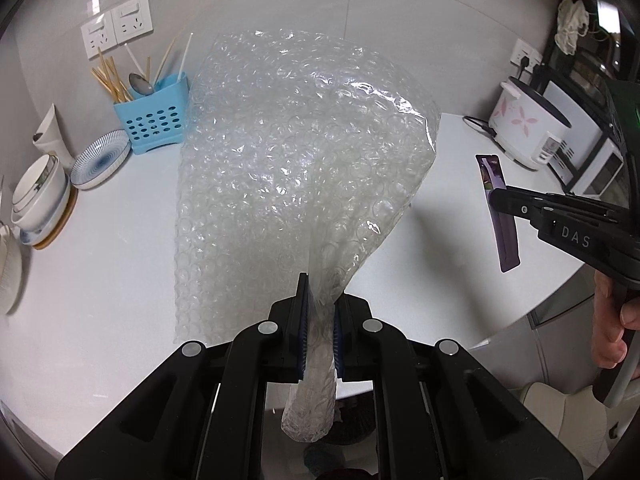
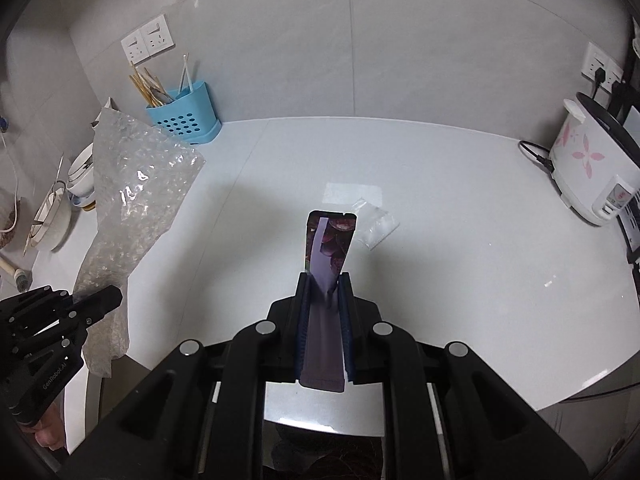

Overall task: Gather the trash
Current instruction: 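Lift the bubble wrap and purple strip off the counter with both tools, then carry the bubble wrap and purple strip down over the green wastebasket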

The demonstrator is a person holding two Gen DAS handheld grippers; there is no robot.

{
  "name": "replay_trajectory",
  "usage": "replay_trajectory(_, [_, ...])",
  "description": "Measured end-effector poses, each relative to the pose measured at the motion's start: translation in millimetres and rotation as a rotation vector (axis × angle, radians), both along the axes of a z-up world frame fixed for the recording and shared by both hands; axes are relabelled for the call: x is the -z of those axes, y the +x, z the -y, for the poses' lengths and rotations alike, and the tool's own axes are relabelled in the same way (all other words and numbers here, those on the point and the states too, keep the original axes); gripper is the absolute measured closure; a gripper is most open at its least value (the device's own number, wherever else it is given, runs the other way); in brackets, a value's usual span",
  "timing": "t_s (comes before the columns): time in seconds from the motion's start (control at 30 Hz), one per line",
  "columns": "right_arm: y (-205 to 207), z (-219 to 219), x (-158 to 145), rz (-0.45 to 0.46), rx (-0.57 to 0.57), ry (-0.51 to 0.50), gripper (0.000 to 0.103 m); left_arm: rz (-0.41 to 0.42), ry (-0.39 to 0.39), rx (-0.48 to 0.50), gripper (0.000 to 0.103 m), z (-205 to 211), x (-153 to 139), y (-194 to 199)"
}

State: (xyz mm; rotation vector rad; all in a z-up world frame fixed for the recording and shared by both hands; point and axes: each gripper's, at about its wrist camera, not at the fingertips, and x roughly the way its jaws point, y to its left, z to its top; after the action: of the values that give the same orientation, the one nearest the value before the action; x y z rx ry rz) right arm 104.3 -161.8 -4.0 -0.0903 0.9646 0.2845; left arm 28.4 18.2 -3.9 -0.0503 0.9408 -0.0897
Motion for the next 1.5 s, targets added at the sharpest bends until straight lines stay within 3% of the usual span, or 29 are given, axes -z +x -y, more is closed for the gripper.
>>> replay_trajectory(0.5, [-130, -1, 12, 0.002, -0.012, 0.026, 0.090, 0.013, -0.023, 0.079, 0.094, 11, 10, -115])
replay_trajectory(0.77, [-188, 4, 49, -0.083, -0.075, 0.030, 0.090, -0.059, -0.028, 0.093, 0.094, 20, 37, -173])
replay_trajectory(0.97, [-197, 16, 93, -0.161, -0.124, 0.041, 0.090, -0.114, -0.024, 0.067, 0.094, 30, 70, -197])
replay_trajectory(1.23, [-192, 34, 157, -0.194, -0.152, 0.034, 0.090, -0.206, -0.049, 0.020, 0.094, 52, 155, -202])
replay_trajectory(1.37, [-188, 44, 216, -0.221, -0.154, 0.043, 0.090, -0.229, -0.081, 0.020, 0.094, 63, 214, -197])
replay_trajectory(1.5, [-183, 49, 291, -0.267, -0.151, 0.024, 0.090, -0.278, -0.142, 0.009, 0.094, 71, 295, -190])
